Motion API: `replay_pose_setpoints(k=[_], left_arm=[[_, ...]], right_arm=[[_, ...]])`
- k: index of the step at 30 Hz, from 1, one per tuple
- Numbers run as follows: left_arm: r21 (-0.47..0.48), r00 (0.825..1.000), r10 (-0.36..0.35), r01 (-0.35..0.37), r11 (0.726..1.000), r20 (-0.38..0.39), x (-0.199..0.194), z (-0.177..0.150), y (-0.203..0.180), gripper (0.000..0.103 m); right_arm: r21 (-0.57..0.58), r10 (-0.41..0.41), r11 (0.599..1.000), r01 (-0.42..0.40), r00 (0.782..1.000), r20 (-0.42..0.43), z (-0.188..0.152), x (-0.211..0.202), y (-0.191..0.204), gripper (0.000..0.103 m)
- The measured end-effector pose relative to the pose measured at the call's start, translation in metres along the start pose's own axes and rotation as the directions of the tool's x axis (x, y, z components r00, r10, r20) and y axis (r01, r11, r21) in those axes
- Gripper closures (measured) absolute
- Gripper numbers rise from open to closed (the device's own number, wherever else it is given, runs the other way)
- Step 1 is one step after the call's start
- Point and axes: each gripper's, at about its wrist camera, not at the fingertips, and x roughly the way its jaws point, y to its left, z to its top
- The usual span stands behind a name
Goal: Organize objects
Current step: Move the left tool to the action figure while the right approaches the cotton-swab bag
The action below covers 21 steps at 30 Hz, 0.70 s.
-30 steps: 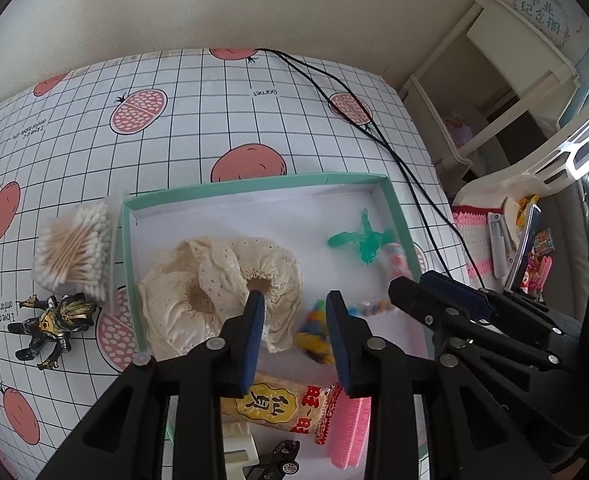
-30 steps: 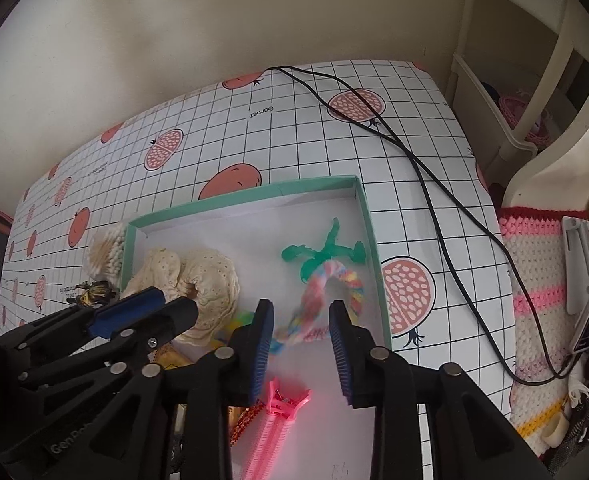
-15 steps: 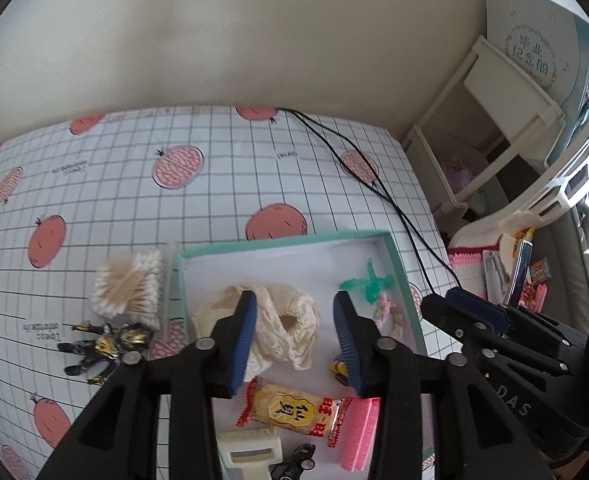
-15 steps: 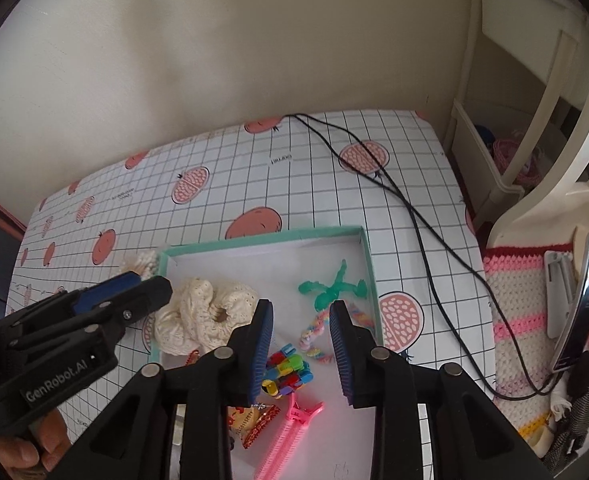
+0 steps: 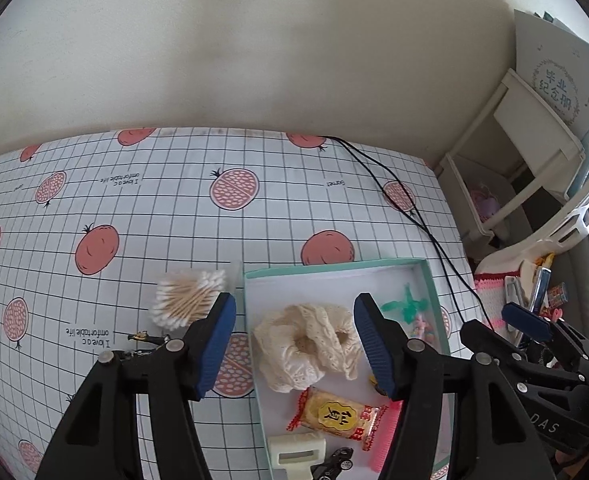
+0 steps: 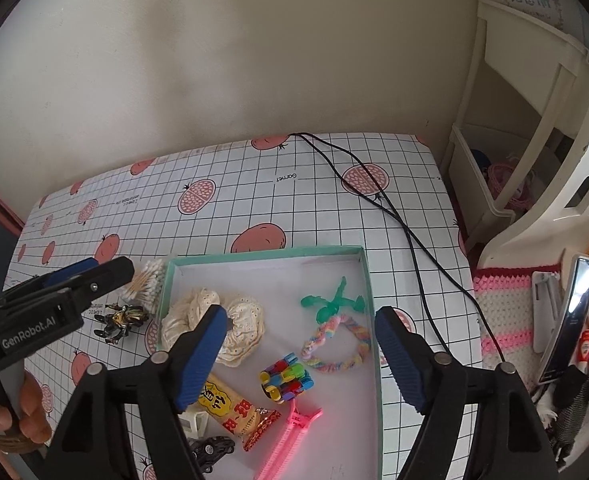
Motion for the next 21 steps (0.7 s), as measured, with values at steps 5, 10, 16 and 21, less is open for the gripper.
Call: replay_pose_setpoints(k=[5, 10, 16, 21], left_arm=[[0.011, 1.0, 0.019, -0.018, 1.0, -0.023, 0.0057, -0.0012, 0.0043, 0.027], [0.03, 0.999, 0.035, -0.034, 0.999, -0.029, 0.0085, -0.0026, 0.0035, 0.023], [0.047, 0.999, 0.039, -0.037, 0.998, -0.029, 0.0096, -0.0036, 0.0049, 0.016], [0.058, 0.998, 0.047, -0.045, 0.997, -0.031, 0.0097, -0.0041, 0.0066, 0.016]], right_arm=[[-0.007, -0.001, 1.0, 0.001, 1.0, -0.006, -0.0006, 0.0046, 0.0015, 0.013], [-0.014, -0.002, 1.0, 0.002, 1.0, -0.006, -0.0014, 0.0061, 0.0031, 0.009], [-0.017, -0.004, 1.0, 0.004, 1.0, -0.002, -0.0023, 0.0069, 0.0033, 0.001], [-0.018, -0.004, 1.0, 0.004, 1.0, 0.0, -0.0031, 0.0068, 0.0042, 0.0]])
